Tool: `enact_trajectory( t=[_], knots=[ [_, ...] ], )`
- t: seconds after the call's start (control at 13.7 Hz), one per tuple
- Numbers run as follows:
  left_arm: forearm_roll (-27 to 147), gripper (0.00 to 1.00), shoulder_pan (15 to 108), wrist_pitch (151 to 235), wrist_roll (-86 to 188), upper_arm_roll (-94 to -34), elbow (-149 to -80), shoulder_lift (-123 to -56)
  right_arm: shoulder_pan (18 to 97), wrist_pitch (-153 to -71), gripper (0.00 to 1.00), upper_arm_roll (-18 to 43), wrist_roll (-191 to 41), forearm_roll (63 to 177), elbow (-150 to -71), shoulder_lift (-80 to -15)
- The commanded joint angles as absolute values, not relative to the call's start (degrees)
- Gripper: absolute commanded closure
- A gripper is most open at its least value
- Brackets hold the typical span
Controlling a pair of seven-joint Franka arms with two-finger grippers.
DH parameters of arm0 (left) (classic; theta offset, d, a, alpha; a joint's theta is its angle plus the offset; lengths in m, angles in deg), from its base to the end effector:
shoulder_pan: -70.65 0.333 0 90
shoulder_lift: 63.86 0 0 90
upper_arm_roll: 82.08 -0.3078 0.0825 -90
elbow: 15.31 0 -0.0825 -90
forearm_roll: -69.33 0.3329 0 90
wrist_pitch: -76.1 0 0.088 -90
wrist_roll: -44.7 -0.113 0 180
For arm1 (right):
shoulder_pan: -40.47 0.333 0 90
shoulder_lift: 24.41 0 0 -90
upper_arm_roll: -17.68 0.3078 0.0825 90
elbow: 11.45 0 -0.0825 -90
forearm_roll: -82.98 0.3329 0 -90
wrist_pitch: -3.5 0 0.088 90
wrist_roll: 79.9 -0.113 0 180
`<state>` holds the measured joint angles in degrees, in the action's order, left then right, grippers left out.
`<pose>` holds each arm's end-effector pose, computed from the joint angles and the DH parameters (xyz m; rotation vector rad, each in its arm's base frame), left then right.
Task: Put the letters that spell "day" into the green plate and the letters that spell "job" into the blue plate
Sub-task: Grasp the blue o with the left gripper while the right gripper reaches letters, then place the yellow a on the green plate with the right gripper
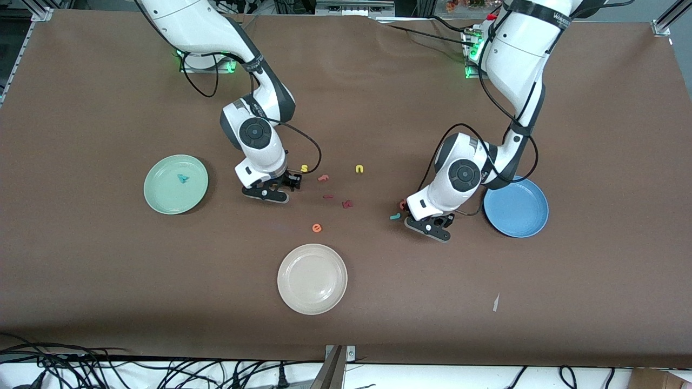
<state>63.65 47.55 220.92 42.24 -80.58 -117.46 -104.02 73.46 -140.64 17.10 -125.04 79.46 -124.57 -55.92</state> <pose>0.5676 -0.2575 0.1931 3.0020 -0.5866 0.0431 0.4878 0.3104 0.2149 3.0927 -0.2647 0.0295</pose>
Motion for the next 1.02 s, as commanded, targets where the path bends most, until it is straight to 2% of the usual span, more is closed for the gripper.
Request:
enact_trajectory(
  t=[0.0,0.15,0.36,0.51,0.58,0.8,0.87,0.95],
  knots=[
    [62.74,0.37,47.62,220.24,40.13,-80.76,-119.73,-102.88,73.78,-139.06,0.28,16.63,-125.43,78.14,-124.65,-55.27],
    [62.74,0.38,47.62,220.24,40.13,-80.76,-120.60,-102.44,73.78,-138.26,0.29,16.71,-125.87,78.14,-125.61,-55.26],
    [62.74,0.39,47.62,220.24,40.66,-80.76,-121.40,-102.09,73.69,-138.26,0.38,16.63,-125.87,78.14,-128.25,-53.95],
    [62.74,0.39,47.62,220.24,40.57,-80.76,-122.01,-101.91,73.78,-138.26,0.53,16.71,-125.96,78.14,-128.61,-53.50],
    [62.74,0.39,47.62,220.24,40.48,-80.76,-122.10,-102.00,73.69,-138.61,0.57,16.71,-125.96,78.23,-128.52,-53.85],
    [62.74,0.39,47.62,220.24,40.13,-80.76,-122.10,-102.00,73.69,-139.05,0.81,16.71,-125.87,78.23,-128.35,-54.12],
    [62.74,0.52,47.62,220.24,40.04,-80.76,-122.01,-102.00,73.60,-139.31,0.87,16.63,-125.96,78.32,-128.09,-53.95],
    [62.74,0.60,47.62,220.24,40.04,-80.76,-122.01,-102.00,73.52,-139.06,0.87,16.54,-125.17,78.32,-127.82,-53.16]
  ],
)
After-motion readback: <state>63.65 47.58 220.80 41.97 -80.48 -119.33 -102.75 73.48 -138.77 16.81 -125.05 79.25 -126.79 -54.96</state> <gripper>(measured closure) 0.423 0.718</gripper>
